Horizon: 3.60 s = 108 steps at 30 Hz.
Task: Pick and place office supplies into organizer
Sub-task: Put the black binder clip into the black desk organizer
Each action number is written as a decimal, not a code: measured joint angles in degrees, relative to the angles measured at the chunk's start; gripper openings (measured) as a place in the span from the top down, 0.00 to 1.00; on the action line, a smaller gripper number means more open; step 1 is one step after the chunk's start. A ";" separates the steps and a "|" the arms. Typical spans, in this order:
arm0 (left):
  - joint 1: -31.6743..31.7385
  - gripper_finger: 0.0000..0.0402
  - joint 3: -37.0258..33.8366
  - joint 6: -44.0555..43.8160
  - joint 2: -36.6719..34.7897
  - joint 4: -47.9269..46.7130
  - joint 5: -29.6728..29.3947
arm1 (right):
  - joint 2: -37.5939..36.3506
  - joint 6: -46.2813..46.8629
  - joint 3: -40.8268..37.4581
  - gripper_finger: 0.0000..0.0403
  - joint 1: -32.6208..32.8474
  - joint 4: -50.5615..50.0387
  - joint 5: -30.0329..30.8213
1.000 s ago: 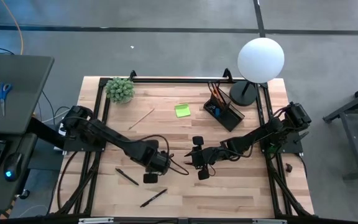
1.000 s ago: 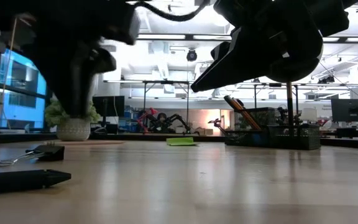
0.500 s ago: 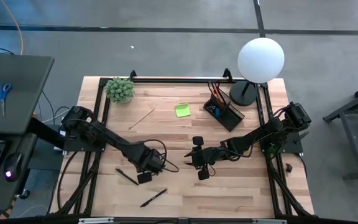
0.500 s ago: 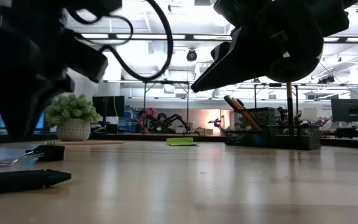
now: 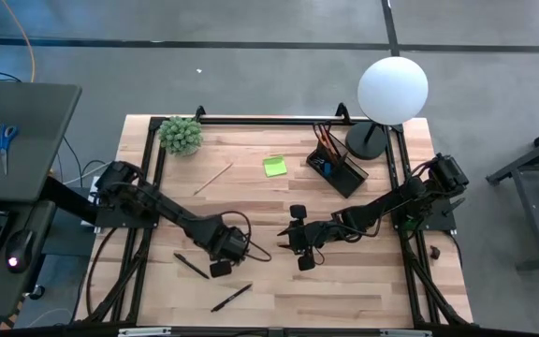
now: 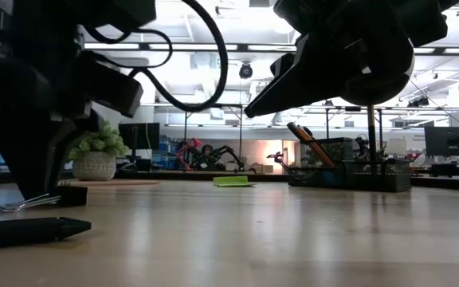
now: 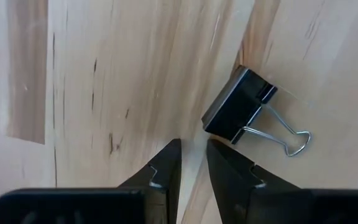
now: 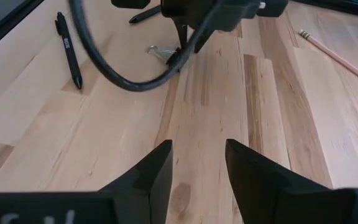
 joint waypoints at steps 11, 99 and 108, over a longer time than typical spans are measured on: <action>0.65 0.83 1.45 9.37 0.44 12.21 -10.63 | 0.00 0.00 0.00 0.65 0.00 0.11 0.00; -7.61 0.83 -26.91 16.64 -26.12 52.22 -22.04 | 31.30 17.77 28.35 0.36 2.49 -4.08 10.26; -7.61 0.83 -26.91 16.61 -26.12 52.22 -22.28 | 31.39 17.40 28.33 0.62 2.49 -4.06 9.75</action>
